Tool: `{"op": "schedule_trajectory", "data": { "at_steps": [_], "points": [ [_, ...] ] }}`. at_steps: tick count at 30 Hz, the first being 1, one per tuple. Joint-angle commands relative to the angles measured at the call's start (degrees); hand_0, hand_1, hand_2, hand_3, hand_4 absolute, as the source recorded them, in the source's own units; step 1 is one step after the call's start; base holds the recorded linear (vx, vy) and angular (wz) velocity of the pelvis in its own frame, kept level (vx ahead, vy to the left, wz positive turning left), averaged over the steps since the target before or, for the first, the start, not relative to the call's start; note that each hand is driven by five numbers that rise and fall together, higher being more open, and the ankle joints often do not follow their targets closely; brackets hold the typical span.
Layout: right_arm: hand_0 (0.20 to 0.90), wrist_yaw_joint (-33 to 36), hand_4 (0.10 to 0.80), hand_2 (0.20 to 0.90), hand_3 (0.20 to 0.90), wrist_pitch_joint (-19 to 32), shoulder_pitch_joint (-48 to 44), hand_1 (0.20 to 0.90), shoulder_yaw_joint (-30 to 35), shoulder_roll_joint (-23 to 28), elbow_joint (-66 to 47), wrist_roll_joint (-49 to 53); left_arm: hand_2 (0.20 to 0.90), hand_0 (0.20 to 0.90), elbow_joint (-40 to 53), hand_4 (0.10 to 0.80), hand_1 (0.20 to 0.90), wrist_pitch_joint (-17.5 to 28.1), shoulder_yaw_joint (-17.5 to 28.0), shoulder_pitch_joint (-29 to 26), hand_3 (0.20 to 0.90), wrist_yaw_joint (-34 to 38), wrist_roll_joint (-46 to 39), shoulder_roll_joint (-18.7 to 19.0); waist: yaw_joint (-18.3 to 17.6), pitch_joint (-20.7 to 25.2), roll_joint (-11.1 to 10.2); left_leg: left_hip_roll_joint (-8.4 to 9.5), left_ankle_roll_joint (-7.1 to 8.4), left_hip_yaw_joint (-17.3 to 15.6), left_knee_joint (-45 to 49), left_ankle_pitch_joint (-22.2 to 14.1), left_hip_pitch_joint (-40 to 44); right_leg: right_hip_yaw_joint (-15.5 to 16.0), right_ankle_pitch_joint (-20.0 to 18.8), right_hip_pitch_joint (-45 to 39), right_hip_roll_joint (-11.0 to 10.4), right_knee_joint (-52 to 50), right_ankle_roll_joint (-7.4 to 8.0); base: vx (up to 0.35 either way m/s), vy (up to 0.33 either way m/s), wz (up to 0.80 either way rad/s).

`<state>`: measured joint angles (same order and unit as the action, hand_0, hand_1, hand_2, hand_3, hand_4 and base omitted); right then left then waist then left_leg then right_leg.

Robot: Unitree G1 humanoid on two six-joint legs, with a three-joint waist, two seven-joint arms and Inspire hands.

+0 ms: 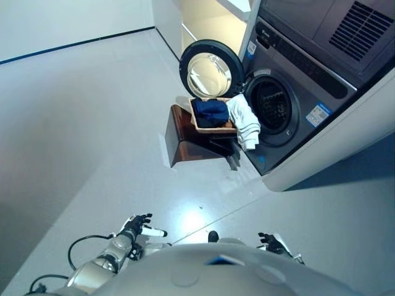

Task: Pick up the clothes and place them into the washing machine

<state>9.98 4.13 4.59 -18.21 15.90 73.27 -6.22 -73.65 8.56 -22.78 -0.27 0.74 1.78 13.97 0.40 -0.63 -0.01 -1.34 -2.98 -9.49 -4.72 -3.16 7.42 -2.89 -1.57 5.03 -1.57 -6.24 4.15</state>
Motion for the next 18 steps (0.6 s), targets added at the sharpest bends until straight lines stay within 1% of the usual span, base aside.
{"op": "schedule_trajectory", "data": {
  "at_steps": [1, 2, 3, 4, 5, 6, 7, 8, 9, 10, 11, 12, 13, 14, 15, 16, 17, 18],
  "points": [
    [0.9, 0.4, 0.8, 0.9, 0.9, 3.1, -4.8, 0.9, -0.3, -1.1, -0.8, 0.8, 0.9, 0.9, -0.7, 0.8, 0.9, 1.1, 1.2, -4.8, 0.9, 1.5, -0.1, 0.5, -1.5, -3.6, -0.2, 1.62, -0.2, 1.7, 4.3, -2.4, -3.2, -1.4, 0.5, 5.2, -1.2, -15.6, 5.09, -0.058, 0.067, -0.2],
    [0.9, 0.4, 0.8, 0.9, 0.9, 3.1, -5.0, 0.9, -0.2, -0.9, -1.0, 0.7, 0.9, 0.9, -0.8, 0.8, 0.9, 1.0, 1.4, -5.0, 0.9, 1.4, -0.5, 0.7, -2.0, -4.5, 0.3, 1.46, -0.25, 1.8, 4.7, -2.3, -3.1, -1.7, 0.0, 7.0, -0.4, -17.9, 5.55, -0.03, 0.079, -0.16],
    [0.9, 0.4, 0.8, 0.9, 0.9, 3.1, -5.0, 0.9, 0.0, -0.7, -0.9, 0.7, 0.9, 0.9, -0.8, 0.8, 0.9, 1.1, 1.5, -5.0, 0.9, 1.4, -0.6, 0.8, -2.2, -4.6, 0.5, 1.41, -0.24, 1.9, 4.6, -2.4, -2.9, -1.7, 0.3, 8.0, -0.3, -18.2, 5.5, 0.169, 0.014, -0.17],
    [0.9, 0.4, 0.8, 0.9, 0.9, 2.7, -4.5, 0.9, 1.0, -0.8, -0.3, 1.0, 0.9, 0.9, -1.3, 0.8, 0.9, 1.2, 1.7, -4.7, 0.9, 1.5, -1.0, 0.9, -2.4, -3.9, 0.8, 1.8, 0.29, 1.8, 3.3, -2.9, -1.7, -1.3, 1.0, 8.3, -2.4, -12.2, 4.87, 0.185, -0.017, -0.19],
    [0.9, 0.4, 0.8, 0.9, 0.9, 2.7, -4.5, 0.9, 1.0, -0.8, -0.3, 1.0, 0.9, 0.9, -1.3, 0.8, 0.9, 1.2, 1.7, -4.7, 0.9, 1.5, -1.0, 0.9, -2.4, -4.0, 0.9, 1.76, 0.29, 2.0, 3.3, -3.0, -1.5, -1.2, 1.0, 8.1, -2.3, -12.1, 4.88, 0.333, -0.127, -0.05],
    [0.9, 0.7, 0.8, 0.9, 0.9, 2.5, -4.0, 0.9, 1.8, -0.7, 0.0, 0.9, 0.9, 0.9, -1.5, 0.8, 0.9, 1.5, 1.6, -5.1, 0.9, 1.9, -1.1, 0.9, -2.2, -3.2, 0.4, 2.06, 1.07, 2.5, 2.6, -4.0, -0.5, -0.8, -1.1, 8.2, -6.3, -4.0, 4.3, 0.186, -0.093, 0.03],
    [0.9, 0.7, 0.8, 0.9, 0.9, 2.5, -4.0, 0.9, 1.8, -0.7, 0.0, 0.9, 0.9, 0.9, -1.5, 0.8, 0.9, 1.5, 1.6, -5.1, 0.9, 1.9, -1.1, 0.8, -2.3, -3.3, 0.6, 1.94, 1.05, 2.7, 2.6, -4.1, -0.3, -0.5, -1.3, 7.6, -6.3, -3.5, 4.33, 0.411, -0.233, 0.14],
    [0.9, 1.2, 0.8, 0.9, 0.9, 2.1, -3.6, 0.9, 2.5, -0.4, -0.3, 0.3, 0.9, 0.9, -1.9, 0.8, 0.9, 1.4, 1.1, -5.9, 0.9, 2.5, -1.2, 0.7, -2.6, -3.0, 0.5, 1.39, 2.18, 3.8, 2.3, -5.5, 1.5, -0.2, -5.1, 10.4, -11.1, 2.9, 4.66, 0.244, -0.131, 0.07],
    [0.9, 1.2, 0.8, 0.9, 0.9, 2.1, -3.5, 0.9, 2.5, -0.4, -0.3, 0.3, 0.9, 0.9, -1.9, 0.8, 0.9, 1.4, 1.0, -5.9, 0.9, 2.6, -1.2, 0.7, -2.7, -3.1, 0.7, 1.25, 2.16, 3.9, 2.4, -5.7, 1.6, 0.0, -5.2, 10.0, -11.0, 3.2, 4.7, 0.42, -0.24, 0.19],
    [0.9, 1.3, 0.8, 0.9, 0.9, 1.8, -3.3, 0.9, 3.1, 0.0, -0.6, 0.0, 0.9, 0.9, -1.9, 0.8, 0.9, 1.5, 0.8, -5.9, 0.9, 2.9, -1.5, 0.5, -3.1, -2.7, 0.2, 1.34, 2.86, 4.4, 1.8, -6.9, 4.0, -0.9, -7.2, 10.0, -11.3, 6.0, 5.57, 0.287, -0.161, 0.13],
    [0.9, 1.2, 0.8, 0.9, 0.9, 1.7, -3.1, 0.9, 3.1, 0.0, -0.5, -0.1, 0.9, 0.9, -2.0, 0.8, 0.9, 1.4, 0.9, -5.9, 0.9, 2.8, -1.3, 0.5, -3.2, -1.8, -0.2, 1.22, 3.31, 4.4, 1.3, -7.2, 5.1, -1.4, -7.2, 8.8, -10.6, 6.9, 5.62, 0.412, -0.266, 0.04],
    [0.9, 1.2, 0.8, 0.9, 0.9, 1.8, -2.7, 0.9, 2.9, -0.2, -0.4, -0.3, 0.9, 0.9, -2.1, 0.8, 0.9, 1.7, 1.1, -5.7, 0.9, 3.0, -1.2, 0.4, -3.1, -0.7, -0.5, 0.35, 3.91, 4.6, 1.1, -7.5, 6.0, -2.3, -7.1, 8.0, -9.8, 7.2, 5.38, 0.328, -0.276, -0.08],
    [0.9, 1.1, 0.8, 0.9, 0.9, 1.9, -2.6, 0.9, 2.6, -0.3, -0.1, -0.6, 0.9, 0.9, -1.9, 0.8, 0.9, 1.6, 1.3, -5.6, 0.9, 3.2, -1.3, 0.2, -2.9, 0.2, -0.6, -1.08, 4.69, 4.8, 1.3, -7.4, 6.5, -2.0, -6.4, 7.4, -8.8, 6.0, 4.96, 0.235, -0.218, 0.01],
    [0.9, 1.1, 0.8, 0.9, 0.9, 1.9, -2.6, 0.9, 2.6, -0.3, -0.1, -0.6, 0.9, 0.9, -1.9, 0.8, 0.9, 1.6, 1.3, -5.6, 0.9, 3.2, -1.3, 0.2, -2.9, 0.2, -0.6, -1.18, 4.73, 4.8, 1.2, -7.4, 6.6, -2.0, -6.3, 7.4, -8.7, 5.9, 4.92, 0.247, -0.363, 0.31],
    [0.9, 1.2, 0.8, 0.9, 0.9, 2.3, -2.5, 0.9, 1.8, 0.3, -0.3, -0.2, 0.9, 0.9, -0.4, 0.8, 0.9, 2.1, 1.0, -5.7, 0.9, 3.8, -2.8, -0.2, -3.0, 1.0, -0.6, -4.42, 6.08, 6.2, 4.5, -6.7, 5.4, -1.2, -5.2, 5.5, -5.4, 5.1, 3.16, 0.148, -0.251, 0.5],
    [0.9, 1.2, 0.8, 0.9, 0.9, 2.3, -2.5, 0.9, 1.8, 0.3, -0.3, -0.2, 0.9, 0.9, -0.4, 0.8, 0.9, 2.1, 1.0, -5.7, 0.9, 3.8, -2.9, -0.3, -3.1, 1.0, -0.5, -4.53, 6.14, 6.3, 4.7, -6.8, 5.3, -1.1, -5.1, 5.5, -5.3, 5.1, 3.11, 0.22, -0.441, 0.82],
    [0.9, 1.5, 0.8, 0.9, 0.9, 2.7, -2.9, 0.9, 1.6, 1.1, 0.0, 0.5, 0.9, 0.9, 0.9, 0.8, 0.9, 2.5, -0.3, -6.4, 0.9, 3.4, -3.5, -1.6, -3.1, 0.9, -0.3, -5.49, 7.19, 7.3, 13.9, -3.4, 0.1, 0.6, -3.8, 2.9, -3.8, 5.9, 1.12, 0.101, -0.324, 0.88],
    [0.9, 1.7, 0.8, 0.9, 0.9, 2.8, -3.3, 0.9, 1.4, 1.3, 0.0, 1.0, 0.9, 0.9, 1.5, 0.8, 0.9, 2.3, -1.1, -6.9, 0.9, 3.4, -3.5, -2.2, -2.9, 0.4, -0.6, -6.2, 7.71, 7.5, 21.1, -0.2, -3.5, 1.5, -3.1, 1.3, -3.2, 6.2, -0.3, 0.099, -0.322, 0.92]
  ]
}}
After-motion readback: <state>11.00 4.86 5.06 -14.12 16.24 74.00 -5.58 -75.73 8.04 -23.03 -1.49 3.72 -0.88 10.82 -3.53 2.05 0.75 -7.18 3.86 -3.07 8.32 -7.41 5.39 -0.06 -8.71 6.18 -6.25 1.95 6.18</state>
